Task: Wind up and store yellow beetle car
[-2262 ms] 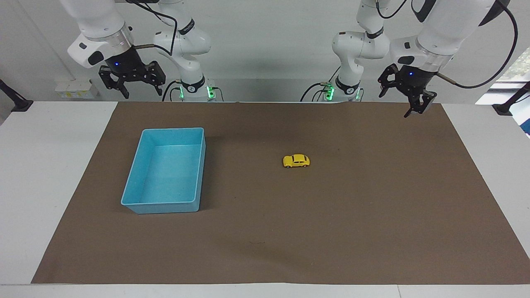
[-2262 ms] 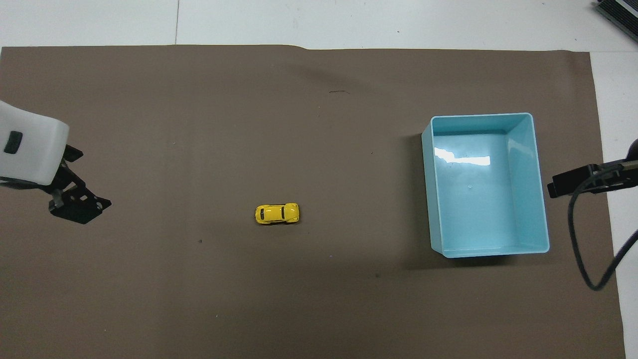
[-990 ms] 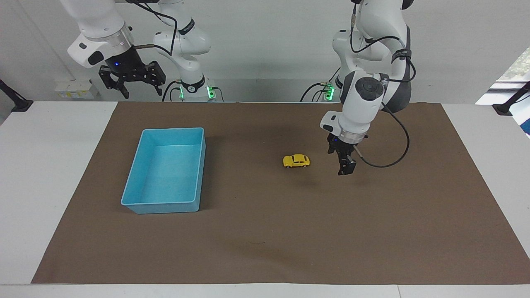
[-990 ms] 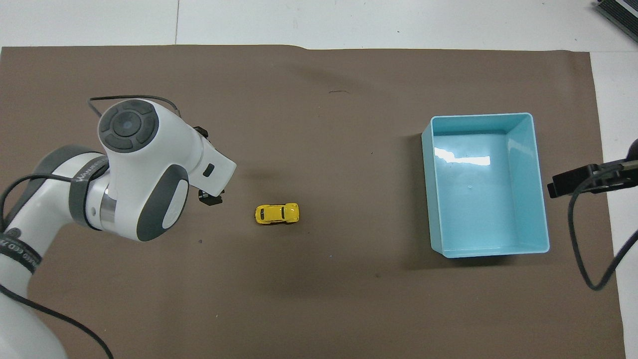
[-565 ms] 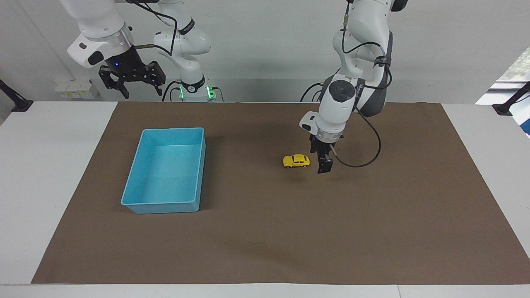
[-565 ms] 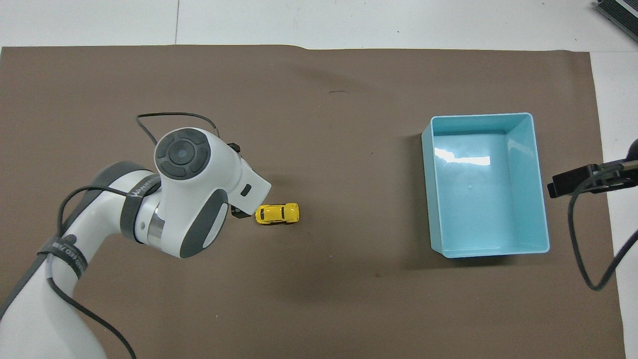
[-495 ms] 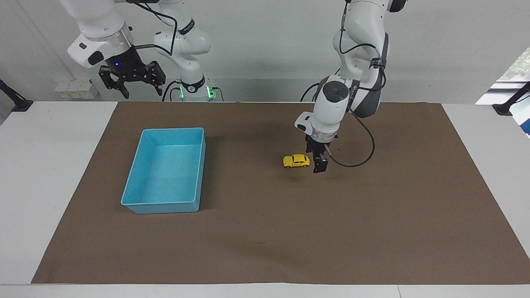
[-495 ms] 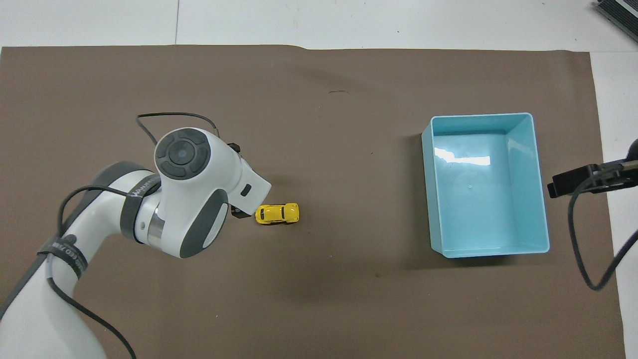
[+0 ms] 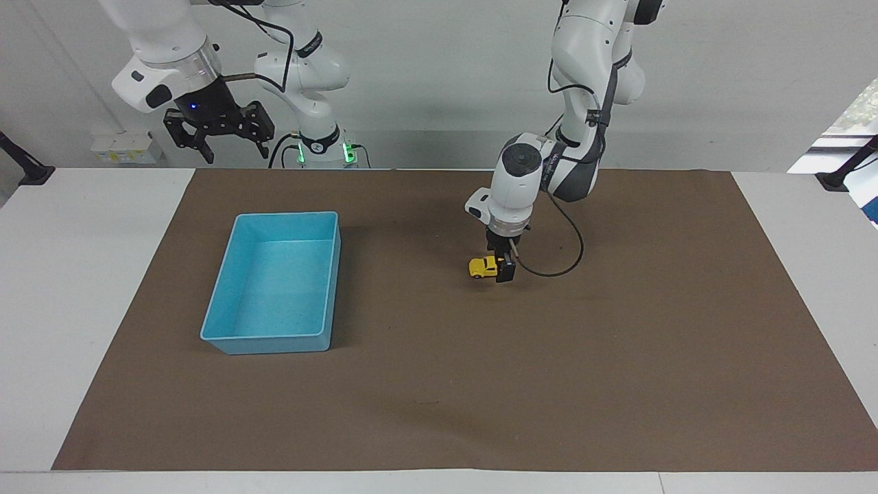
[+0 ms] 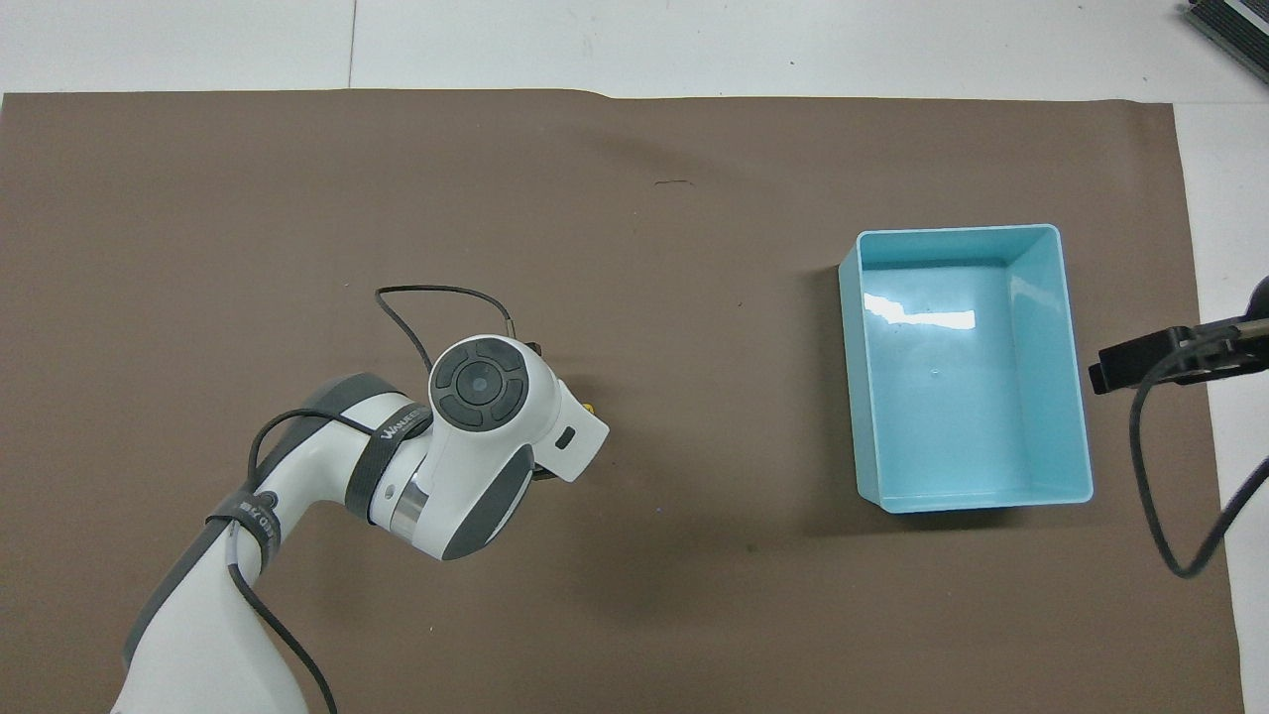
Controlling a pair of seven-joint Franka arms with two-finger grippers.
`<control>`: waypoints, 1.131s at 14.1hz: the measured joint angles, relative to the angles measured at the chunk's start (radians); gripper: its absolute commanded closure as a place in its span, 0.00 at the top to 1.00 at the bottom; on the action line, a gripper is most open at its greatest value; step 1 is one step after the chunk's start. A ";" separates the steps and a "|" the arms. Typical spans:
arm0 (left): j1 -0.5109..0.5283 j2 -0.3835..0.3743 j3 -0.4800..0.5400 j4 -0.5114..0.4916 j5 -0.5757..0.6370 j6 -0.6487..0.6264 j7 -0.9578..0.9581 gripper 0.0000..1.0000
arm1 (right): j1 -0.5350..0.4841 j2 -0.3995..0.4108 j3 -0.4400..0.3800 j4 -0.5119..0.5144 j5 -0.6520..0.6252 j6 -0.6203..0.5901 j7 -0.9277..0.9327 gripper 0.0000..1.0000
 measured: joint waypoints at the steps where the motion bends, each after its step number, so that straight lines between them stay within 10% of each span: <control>1: -0.001 0.000 0.000 -0.007 0.000 0.000 0.000 1.00 | 0.000 0.000 0.000 0.000 0.000 0.000 0.000 1.00; 16: -0.028 0.017 0.000 -0.023 0.000 0.031 -0.043 0.76 | 0.000 0.000 -0.001 0.000 0.000 0.000 0.000 1.00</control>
